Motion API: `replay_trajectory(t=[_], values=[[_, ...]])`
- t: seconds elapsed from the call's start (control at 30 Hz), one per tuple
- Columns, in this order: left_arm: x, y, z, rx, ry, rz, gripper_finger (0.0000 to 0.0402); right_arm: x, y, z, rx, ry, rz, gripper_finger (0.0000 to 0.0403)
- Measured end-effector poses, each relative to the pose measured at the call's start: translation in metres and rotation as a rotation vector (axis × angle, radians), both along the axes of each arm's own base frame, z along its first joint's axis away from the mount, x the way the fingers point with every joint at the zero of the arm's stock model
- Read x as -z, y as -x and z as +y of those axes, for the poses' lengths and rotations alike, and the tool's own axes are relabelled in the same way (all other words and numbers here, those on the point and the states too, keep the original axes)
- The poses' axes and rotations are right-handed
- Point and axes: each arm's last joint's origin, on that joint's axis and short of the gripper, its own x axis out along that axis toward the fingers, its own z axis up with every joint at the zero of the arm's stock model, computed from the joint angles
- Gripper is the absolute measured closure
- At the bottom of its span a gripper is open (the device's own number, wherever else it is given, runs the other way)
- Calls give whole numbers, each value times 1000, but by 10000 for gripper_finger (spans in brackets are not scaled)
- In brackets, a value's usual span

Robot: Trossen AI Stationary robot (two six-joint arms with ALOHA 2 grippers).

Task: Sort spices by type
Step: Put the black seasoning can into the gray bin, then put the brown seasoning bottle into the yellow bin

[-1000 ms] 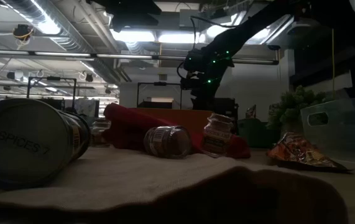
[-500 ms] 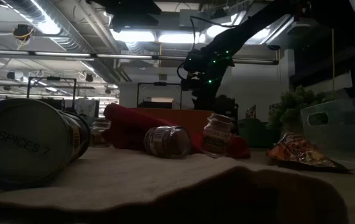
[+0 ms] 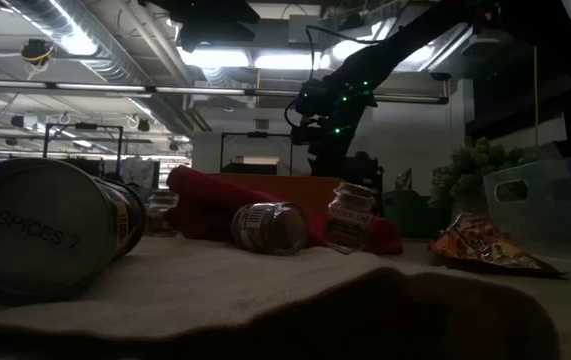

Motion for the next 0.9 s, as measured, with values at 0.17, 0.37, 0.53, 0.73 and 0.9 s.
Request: replay_trajectory(t=[0.17,0.37,0.53,0.73,0.9], values=[[0,0,0,1,-4,1,235,-1,1,-1,31,53,35,224],[0,0,0,1,-4,4,235,-16,4,-2,55,85,80,224],[5,2,0,-3,-3,51,235,-43,0,3,39,83,82,224],[14,6,1,-28,30,143,235,-77,-10,15,7,106,33,223],[27,15,3,-128,62,283,235,-102,-18,31,-32,126,-4,223]])
